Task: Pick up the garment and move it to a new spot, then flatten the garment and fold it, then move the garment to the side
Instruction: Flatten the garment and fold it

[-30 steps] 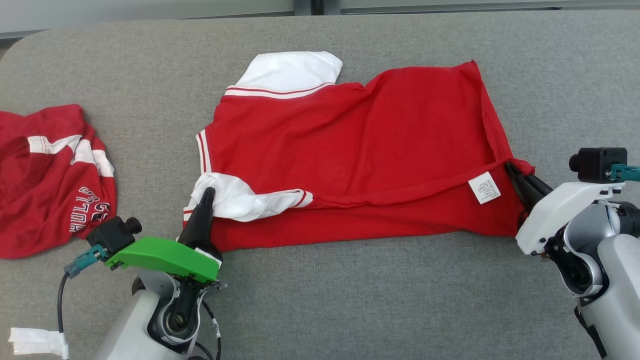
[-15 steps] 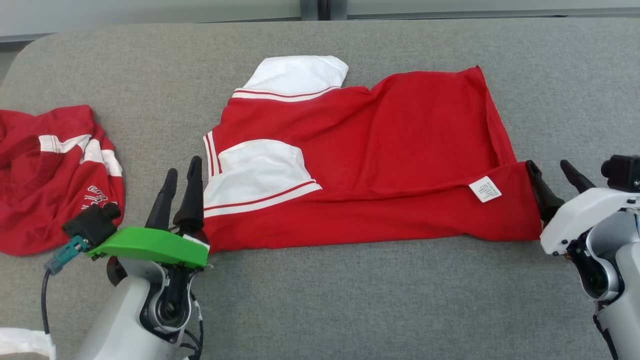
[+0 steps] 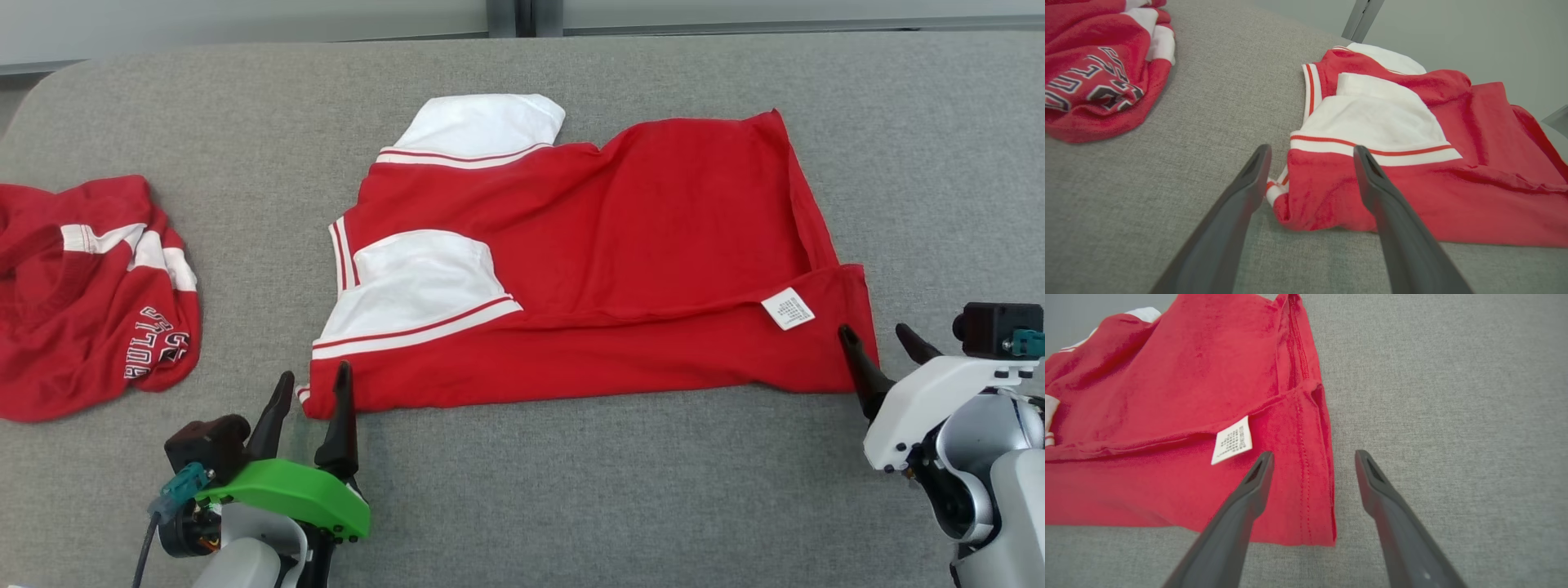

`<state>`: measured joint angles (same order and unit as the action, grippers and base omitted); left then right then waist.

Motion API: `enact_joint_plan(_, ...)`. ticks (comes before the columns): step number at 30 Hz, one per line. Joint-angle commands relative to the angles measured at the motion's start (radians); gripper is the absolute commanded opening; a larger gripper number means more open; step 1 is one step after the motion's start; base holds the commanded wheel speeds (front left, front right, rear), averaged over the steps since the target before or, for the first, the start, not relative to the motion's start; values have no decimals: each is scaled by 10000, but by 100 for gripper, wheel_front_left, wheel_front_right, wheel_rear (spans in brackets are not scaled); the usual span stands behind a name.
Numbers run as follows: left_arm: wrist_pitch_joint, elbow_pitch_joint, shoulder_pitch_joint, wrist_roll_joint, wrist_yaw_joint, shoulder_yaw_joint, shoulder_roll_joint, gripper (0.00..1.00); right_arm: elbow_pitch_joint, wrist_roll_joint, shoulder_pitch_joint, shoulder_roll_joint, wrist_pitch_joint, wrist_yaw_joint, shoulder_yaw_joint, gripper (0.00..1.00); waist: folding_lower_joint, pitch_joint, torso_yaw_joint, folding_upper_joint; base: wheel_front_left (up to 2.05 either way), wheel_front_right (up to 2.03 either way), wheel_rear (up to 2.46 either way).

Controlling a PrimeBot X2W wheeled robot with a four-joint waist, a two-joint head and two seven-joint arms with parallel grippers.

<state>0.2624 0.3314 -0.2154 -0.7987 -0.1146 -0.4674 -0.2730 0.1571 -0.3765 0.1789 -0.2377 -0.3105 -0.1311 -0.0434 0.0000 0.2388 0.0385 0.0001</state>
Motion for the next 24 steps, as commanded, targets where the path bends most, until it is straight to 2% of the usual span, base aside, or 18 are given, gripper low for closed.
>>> enact_joint_plan(1,26,152,-146,176,-80,-55,-11,100,37,27,80,96,-254,9,14,100,0,24,-9,-1,0,0,0)
enact_joint_plan(8,-171,899,-758,651,-326,-455,132,100,725,507,687,495,-1142,7,-184,100,0,96,87,-1,0,0,0)
enact_joint_plan(15,-665,1828,-1346,1100,-811,-828,181,100,1268,929,981,694,-1656,7,-466,100,0,206,171,-1,0,0,0)
enact_joint_plan(19,-981,2118,-1441,1068,-840,-970,258,100,1488,1121,1042,866,-1830,10,-561,100,0,304,170,-1,0,0,0)
enact_joint_plan(24,-1453,2504,-1386,828,-578,-1144,378,100,1769,1357,1021,1057,-2085,13,-746,100,0,350,145,-1,0,0,0)
